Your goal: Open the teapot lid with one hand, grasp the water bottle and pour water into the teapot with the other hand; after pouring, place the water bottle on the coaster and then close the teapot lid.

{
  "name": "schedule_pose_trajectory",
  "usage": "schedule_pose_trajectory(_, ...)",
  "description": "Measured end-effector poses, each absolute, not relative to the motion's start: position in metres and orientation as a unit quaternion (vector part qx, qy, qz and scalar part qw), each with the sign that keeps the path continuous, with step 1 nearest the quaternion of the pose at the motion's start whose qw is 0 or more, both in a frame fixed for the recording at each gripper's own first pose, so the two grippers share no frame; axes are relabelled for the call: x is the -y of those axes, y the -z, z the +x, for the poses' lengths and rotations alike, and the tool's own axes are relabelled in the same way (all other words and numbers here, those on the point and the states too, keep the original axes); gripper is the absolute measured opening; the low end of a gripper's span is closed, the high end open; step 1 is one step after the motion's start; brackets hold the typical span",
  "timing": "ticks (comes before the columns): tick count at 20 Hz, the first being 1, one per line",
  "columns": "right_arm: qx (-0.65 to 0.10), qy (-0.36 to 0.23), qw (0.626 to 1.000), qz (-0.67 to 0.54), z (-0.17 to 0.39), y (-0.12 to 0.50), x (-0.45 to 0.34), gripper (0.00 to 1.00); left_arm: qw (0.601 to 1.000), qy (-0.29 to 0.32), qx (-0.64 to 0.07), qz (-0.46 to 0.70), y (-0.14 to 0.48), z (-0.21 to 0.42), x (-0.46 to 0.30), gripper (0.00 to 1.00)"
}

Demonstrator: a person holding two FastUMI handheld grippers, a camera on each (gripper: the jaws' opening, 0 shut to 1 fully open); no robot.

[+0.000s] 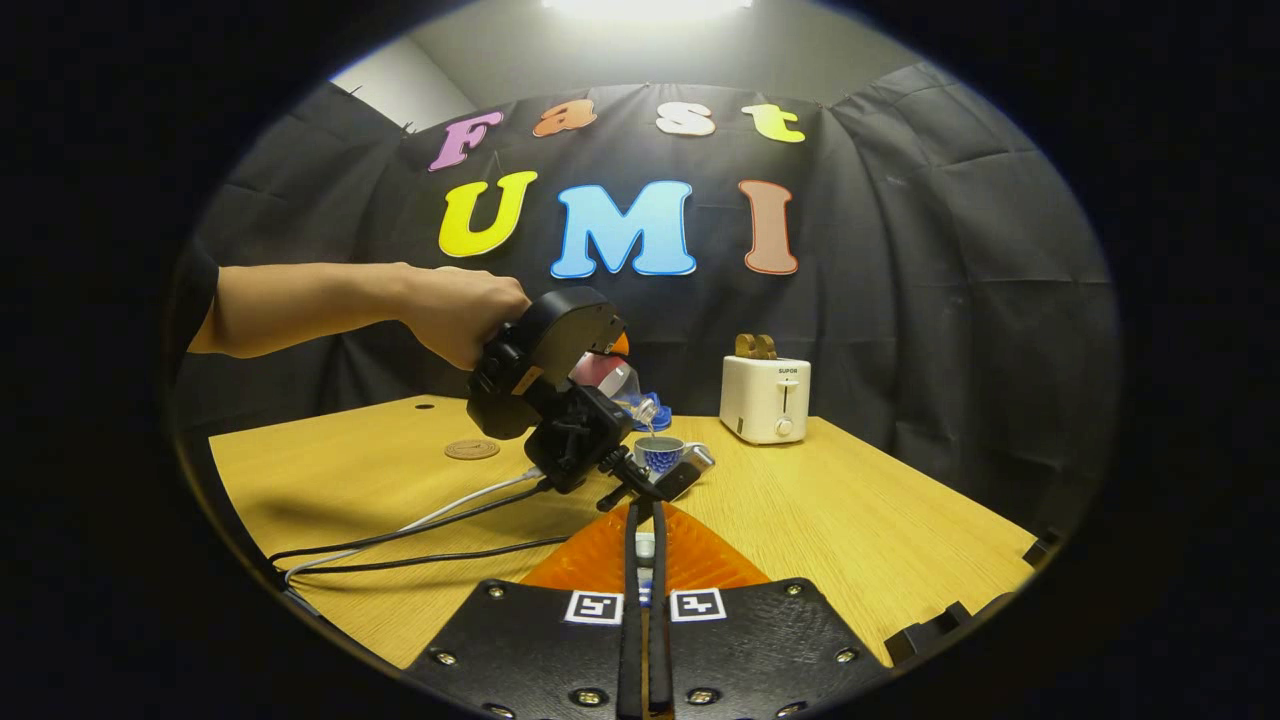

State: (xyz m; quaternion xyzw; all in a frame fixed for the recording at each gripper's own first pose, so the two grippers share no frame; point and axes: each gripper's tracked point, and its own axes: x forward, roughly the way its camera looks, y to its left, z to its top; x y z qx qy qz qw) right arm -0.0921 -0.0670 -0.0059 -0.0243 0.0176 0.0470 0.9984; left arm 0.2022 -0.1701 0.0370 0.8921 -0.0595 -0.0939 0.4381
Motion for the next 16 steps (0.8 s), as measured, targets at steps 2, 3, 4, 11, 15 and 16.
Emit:
schedule_pose_trajectory(2, -0.019, -0.047, 0.998, -0.025, -0.0918, 0.0072, 0.0673, 0.03, 0.432, 0.094, 0.058, 0.895, -0.0385, 0.2031, 0.1706, 0.87)
schedule_pose_trajectory(3, -0.019, -0.047, 0.998, -0.024, -0.0916, 0.0079, 0.068, 0.03, 0.429, 0.094, 0.059, 0.896, -0.0388, 0.204, 0.1713, 0.87)
schedule_pose_trajectory(4, -0.018, -0.046, 0.999, -0.023, -0.092, 0.0074, 0.0688, 0.03, 0.427, 0.094, 0.059, 0.897, -0.0394, 0.2039, 0.1714, 0.87)
schedule_pose_trajectory(11, -0.019, -0.047, 0.998, -0.022, -0.0919, 0.0087, 0.0686, 0.03, 0.43, 0.098, 0.06, 0.895, -0.0368, 0.2045, 0.1727, 0.87)
schedule_pose_trajectory(15, -0.019, -0.046, 0.998, -0.023, -0.0906, 0.0078, 0.0689, 0.03, 0.435, 0.1, 0.059, 0.893, -0.0353, 0.2058, 0.172, 0.87)
schedule_pose_trajectory(16, -0.019, -0.046, 0.999, -0.022, -0.0907, 0.0085, 0.0692, 0.03, 0.441, 0.105, 0.058, 0.889, -0.0327, 0.2067, 0.1716, 0.87)
